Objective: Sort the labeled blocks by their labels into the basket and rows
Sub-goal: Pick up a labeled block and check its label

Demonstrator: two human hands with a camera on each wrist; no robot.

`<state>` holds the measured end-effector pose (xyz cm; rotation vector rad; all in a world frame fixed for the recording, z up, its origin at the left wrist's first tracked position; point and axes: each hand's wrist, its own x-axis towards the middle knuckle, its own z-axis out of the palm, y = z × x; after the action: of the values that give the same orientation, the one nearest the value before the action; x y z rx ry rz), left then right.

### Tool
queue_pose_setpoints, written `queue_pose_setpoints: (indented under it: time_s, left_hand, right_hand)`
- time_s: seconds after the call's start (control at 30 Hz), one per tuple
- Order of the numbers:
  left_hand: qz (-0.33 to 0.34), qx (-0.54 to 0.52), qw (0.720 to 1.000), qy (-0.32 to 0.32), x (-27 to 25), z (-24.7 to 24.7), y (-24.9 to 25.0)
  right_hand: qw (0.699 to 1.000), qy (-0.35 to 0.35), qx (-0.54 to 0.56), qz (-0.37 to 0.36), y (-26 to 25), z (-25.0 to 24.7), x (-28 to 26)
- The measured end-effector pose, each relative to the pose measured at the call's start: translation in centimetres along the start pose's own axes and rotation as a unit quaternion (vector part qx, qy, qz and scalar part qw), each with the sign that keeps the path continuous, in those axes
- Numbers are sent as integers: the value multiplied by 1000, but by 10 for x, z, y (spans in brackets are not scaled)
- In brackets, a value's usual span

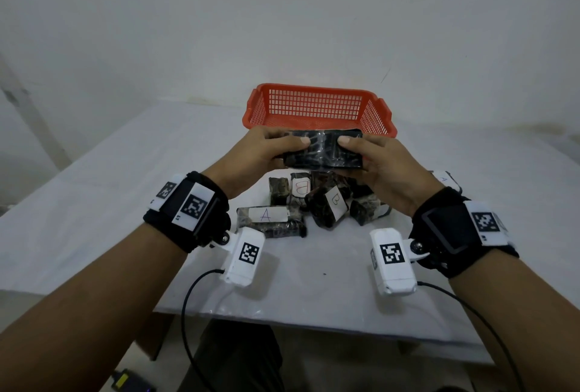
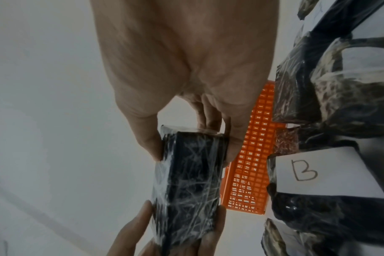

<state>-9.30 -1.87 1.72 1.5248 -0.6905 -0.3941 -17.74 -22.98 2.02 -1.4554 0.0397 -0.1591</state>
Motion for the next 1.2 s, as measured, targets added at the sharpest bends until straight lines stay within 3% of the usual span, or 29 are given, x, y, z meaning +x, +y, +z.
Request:
queue_pose_setpoints:
  time_s: [0.17,0.33,0.47,0.6,0.8,0.9,1.07,1.2]
  left_hand:
    - [2,24,999,49,0,-2,-1]
    - [-15,21,1000,-2,-3,-1,0]
    - [-6,35,999,16,-2,-2,1]
    - [-12,-12,1000,-22,-3,0,2]
    - [-4,20,999,36,0,-5,-3]
    - [-20,-15,999,26,0,-6,-4]
    - [2,184,982,34,-5,-5,-2]
    - [-8,161,986,51,-4,-4,-1]
  right_hand:
    - [1000,-29,-4,-6,2,1,-1]
    - [999,-21,-33,-12,2,-1,-1]
    - [1000,-22,-18,-13,1,-1,0]
    - [1000,-11,-9,-20,-2,-1,0]
    - [999,-35,6,-20,0,-2,1]
    - [999,-21,17,-20,2,-3,1]
    - [990,39,-113,-73,3,-7,6]
    - [998,-21,-43,-51,-6,-3,1]
